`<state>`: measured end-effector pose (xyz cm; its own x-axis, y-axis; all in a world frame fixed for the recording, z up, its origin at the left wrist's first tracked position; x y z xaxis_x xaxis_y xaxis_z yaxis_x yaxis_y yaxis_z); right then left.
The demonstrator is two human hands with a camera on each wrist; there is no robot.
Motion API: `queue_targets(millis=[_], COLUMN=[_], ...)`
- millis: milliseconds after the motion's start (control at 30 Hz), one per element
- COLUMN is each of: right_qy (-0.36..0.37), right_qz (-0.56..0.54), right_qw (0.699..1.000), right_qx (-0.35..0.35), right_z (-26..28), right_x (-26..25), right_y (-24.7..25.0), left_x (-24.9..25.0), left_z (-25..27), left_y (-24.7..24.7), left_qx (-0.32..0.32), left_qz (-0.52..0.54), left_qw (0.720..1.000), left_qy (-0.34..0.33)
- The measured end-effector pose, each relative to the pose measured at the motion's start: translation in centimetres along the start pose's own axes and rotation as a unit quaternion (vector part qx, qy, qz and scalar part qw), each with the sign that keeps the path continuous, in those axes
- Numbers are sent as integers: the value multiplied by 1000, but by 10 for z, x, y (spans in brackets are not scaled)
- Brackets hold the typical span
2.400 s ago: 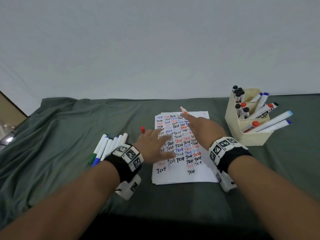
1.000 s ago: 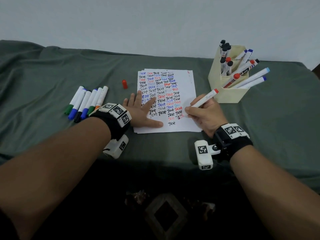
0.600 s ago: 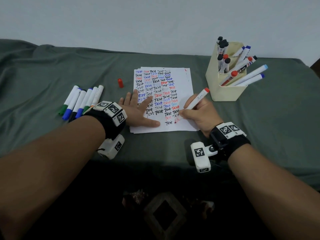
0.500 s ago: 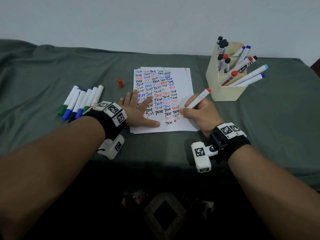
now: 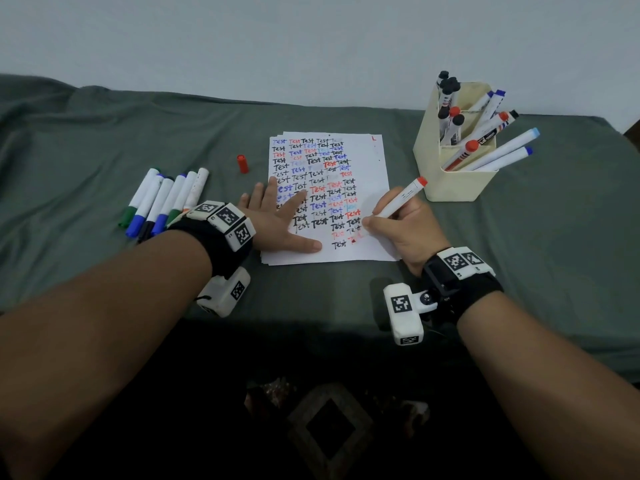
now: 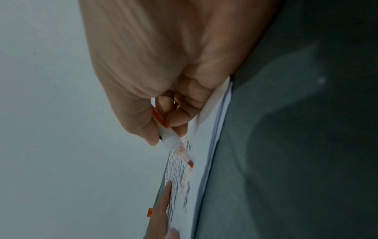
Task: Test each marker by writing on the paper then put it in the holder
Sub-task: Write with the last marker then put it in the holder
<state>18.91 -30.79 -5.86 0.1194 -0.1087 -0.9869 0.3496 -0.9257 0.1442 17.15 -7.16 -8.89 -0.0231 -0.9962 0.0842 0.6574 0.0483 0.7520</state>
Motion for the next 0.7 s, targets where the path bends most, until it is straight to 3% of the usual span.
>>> queue_targets(millis=[700], right_qy=[19], right_qz=[-16], right_qw=[1000], right_qx=[17], right_z=[2], right_x=[-3], right_y=[2], left_x=[0], left_z=[1], left_y=[-1], left_qx=[3], left_qz=[1], left_qw=[1000], left_qy=[-1])
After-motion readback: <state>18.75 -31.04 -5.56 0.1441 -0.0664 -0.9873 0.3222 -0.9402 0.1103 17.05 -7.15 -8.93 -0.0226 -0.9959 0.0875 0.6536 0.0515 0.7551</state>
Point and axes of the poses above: each hand's wrist, its own z-axis away from the middle knuckle, its own y-axis out of the back of the hand, x = y × z, the point moved 9 cm from there along -z, towards the middle knuckle, and after that the axes turned 8 degrees about -x, right-handed, at the moved point
